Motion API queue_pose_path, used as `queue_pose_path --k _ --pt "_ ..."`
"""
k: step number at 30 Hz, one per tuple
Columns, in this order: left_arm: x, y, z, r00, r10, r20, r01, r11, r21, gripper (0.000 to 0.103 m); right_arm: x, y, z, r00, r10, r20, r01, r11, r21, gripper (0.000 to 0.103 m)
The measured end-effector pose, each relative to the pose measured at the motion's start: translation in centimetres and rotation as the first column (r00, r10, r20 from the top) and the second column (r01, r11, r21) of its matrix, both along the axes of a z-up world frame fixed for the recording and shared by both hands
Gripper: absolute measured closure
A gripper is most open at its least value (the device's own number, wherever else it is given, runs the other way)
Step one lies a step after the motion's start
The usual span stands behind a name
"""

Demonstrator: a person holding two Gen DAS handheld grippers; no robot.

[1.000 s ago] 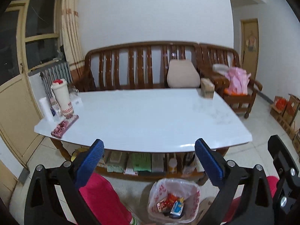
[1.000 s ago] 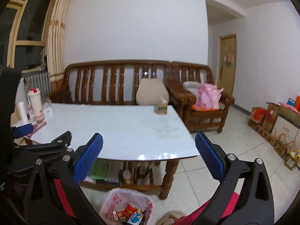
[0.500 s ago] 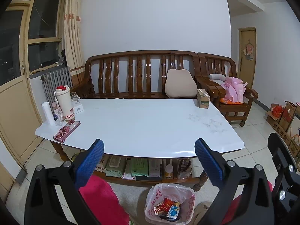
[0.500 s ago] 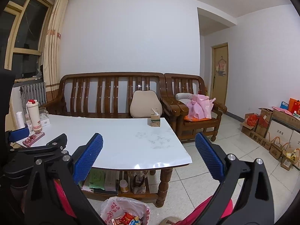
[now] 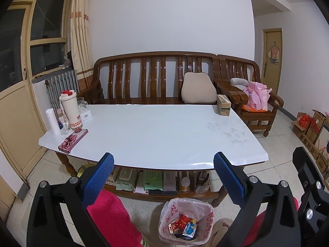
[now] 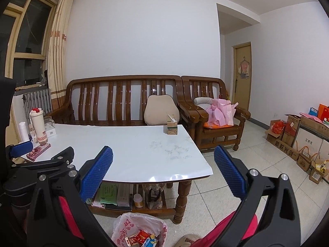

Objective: Collect trash

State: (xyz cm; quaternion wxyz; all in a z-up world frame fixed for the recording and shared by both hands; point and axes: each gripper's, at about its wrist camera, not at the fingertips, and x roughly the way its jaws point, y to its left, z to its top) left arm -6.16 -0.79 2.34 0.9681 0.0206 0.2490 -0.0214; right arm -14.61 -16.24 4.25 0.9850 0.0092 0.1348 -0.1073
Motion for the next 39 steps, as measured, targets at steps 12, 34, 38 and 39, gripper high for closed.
queue_pose_path --k 12,34,38,39 --pt "0.0 0.1 -0.09 1.0 0.004 0.002 -0.004 1.0 0.002 0.008 0.06 -0.02 0.03 1.0 0.002 -0.005 -0.002 1.0 -0.003 0.007" --pt "0.41 0.25 -0.46 1.0 0.003 -0.022 -0.003 1.0 -0.015 0.008 0.38 -0.25 0.07 1.0 0.011 -0.018 -0.011 1.0 -0.001 0.007" --pt "0.5 0.13 -0.47 1.0 0.013 -0.023 -0.013 1.0 -0.007 0.008 0.78 -0.46 0.08 1.0 0.017 -0.024 -0.017 1.0 -0.003 0.007" --pt "0.49 0.12 -0.47 1.0 0.013 -0.023 -0.013 1.0 -0.007 0.008 0.81 -0.51 0.07 1.0 0.018 -0.026 -0.018 1.0 0.0 0.007"
